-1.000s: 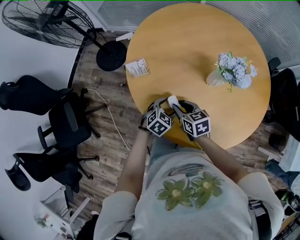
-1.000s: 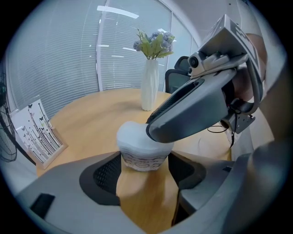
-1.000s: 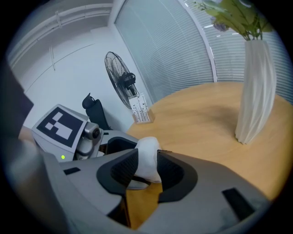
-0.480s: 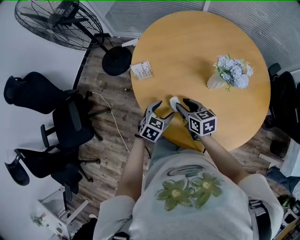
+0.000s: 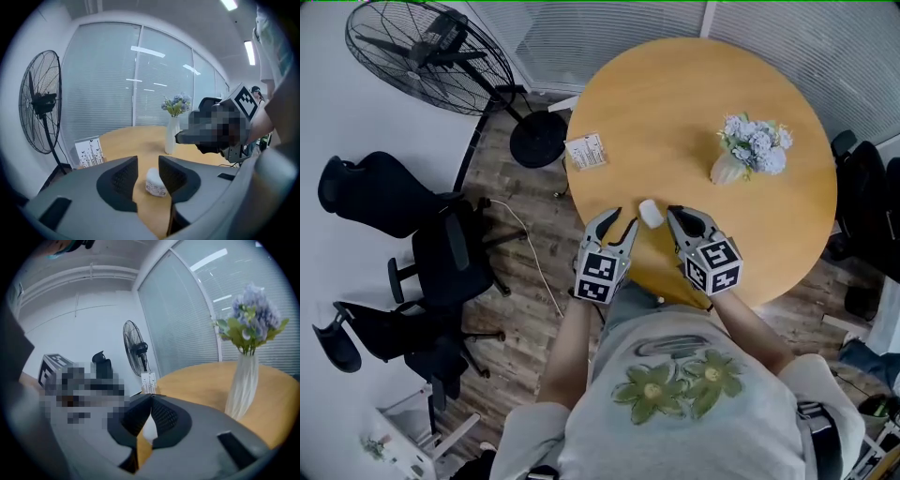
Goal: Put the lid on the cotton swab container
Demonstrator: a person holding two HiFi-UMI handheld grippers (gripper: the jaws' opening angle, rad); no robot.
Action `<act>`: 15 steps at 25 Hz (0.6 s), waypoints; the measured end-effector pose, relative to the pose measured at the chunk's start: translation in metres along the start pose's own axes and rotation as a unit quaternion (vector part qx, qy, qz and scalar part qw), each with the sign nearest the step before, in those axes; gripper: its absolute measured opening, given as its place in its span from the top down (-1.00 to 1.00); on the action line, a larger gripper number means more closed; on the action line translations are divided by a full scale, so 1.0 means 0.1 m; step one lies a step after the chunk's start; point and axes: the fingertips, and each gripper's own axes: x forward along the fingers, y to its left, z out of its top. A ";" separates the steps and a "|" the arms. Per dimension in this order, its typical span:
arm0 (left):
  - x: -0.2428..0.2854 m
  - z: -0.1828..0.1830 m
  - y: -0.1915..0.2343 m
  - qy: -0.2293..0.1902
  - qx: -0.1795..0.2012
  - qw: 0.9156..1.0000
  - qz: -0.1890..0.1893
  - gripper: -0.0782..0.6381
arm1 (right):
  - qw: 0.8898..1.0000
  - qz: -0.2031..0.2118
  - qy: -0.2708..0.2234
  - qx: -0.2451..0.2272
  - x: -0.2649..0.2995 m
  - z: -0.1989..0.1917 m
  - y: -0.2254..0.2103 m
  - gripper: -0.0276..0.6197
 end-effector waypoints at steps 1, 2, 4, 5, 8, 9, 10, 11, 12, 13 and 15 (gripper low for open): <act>-0.05 0.06 0.00 -0.010 0.003 1.000 0.011 0.49 | 1.000 -0.003 -0.011 -0.009 -0.05 0.06 0.02 0.91; -0.09 0.12 -0.01 -0.019 0.004 1.000 0.020 0.64 | 1.000 -0.005 -0.020 -0.016 -0.09 0.11 0.04 0.91; -0.17 0.20 -0.04 -0.032 0.001 0.999 0.031 0.78 | 0.999 -0.006 -0.033 -0.026 -0.16 0.19 0.10 0.91; -0.21 0.23 -0.07 -0.036 -0.002 0.999 0.031 0.78 | 0.999 -0.005 -0.038 -0.030 -0.20 0.21 0.14 0.91; -0.34 0.37 -0.17 -0.047 -0.008 0.998 0.029 0.78 | 0.998 -0.004 -0.051 -0.040 -0.30 0.28 0.26 0.92; -0.39 0.42 -0.19 -0.054 -0.007 0.998 0.032 0.78 | 0.998 -0.004 -0.054 -0.041 -0.33 0.30 0.29 0.92; -0.43 0.47 -0.22 -0.059 -0.006 0.998 0.036 0.78 | 0.998 -0.004 -0.056 -0.041 -0.36 0.32 0.31 0.92; -0.46 0.51 -0.24 -0.064 -0.005 0.997 0.040 0.78 | 0.997 -0.004 -0.057 -0.041 -0.38 0.33 0.34 0.92; -0.50 0.54 -0.27 -0.069 -0.006 0.997 0.043 0.78 | 0.997 -0.003 -0.059 -0.042 -0.41 0.35 0.37 0.92; -0.53 0.57 -0.29 -0.073 -0.008 0.996 0.045 0.78 | 0.997 -0.002 -0.062 -0.043 -0.44 0.37 0.40 0.92; -0.58 0.57 -0.35 -0.078 -0.013 0.996 0.044 0.78 | 0.997 -0.002 -0.066 -0.047 -0.49 0.39 0.45 0.92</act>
